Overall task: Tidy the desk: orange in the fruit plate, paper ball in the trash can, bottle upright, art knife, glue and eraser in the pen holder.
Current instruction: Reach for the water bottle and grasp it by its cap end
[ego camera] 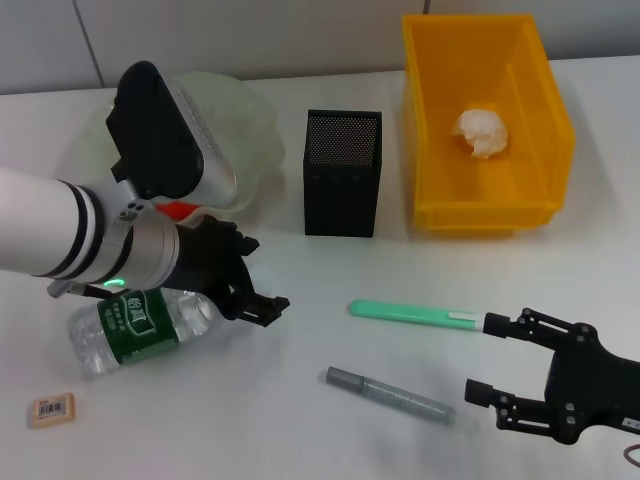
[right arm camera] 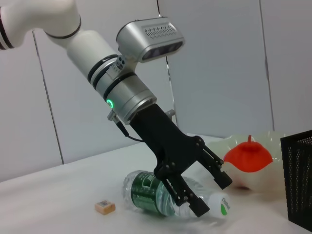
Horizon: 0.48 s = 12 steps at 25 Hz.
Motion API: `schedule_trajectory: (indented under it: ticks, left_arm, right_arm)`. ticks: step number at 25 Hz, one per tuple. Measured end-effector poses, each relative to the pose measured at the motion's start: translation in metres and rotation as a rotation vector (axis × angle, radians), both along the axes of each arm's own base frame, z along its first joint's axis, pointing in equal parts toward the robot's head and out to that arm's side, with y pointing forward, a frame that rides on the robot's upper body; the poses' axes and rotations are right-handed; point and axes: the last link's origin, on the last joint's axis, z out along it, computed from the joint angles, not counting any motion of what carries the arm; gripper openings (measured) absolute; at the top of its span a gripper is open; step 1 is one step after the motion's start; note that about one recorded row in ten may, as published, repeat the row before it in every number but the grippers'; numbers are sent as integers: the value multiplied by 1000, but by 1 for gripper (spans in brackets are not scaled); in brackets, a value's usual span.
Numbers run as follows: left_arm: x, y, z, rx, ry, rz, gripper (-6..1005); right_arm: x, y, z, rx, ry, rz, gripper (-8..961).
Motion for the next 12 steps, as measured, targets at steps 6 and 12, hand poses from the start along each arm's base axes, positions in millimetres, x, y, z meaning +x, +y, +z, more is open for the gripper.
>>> schedule_trajectory:
  ticks: [6, 12]
  left_arm:
    - [1, 4, -4, -9, 10, 0, 825]
    - [1, 9, -6, -7, 18, 3, 825]
  right_arm:
    - [-2, 3, -4, -14, -9, 9, 792]
    - [-3, 4, -5, -19, -10, 15, 791]
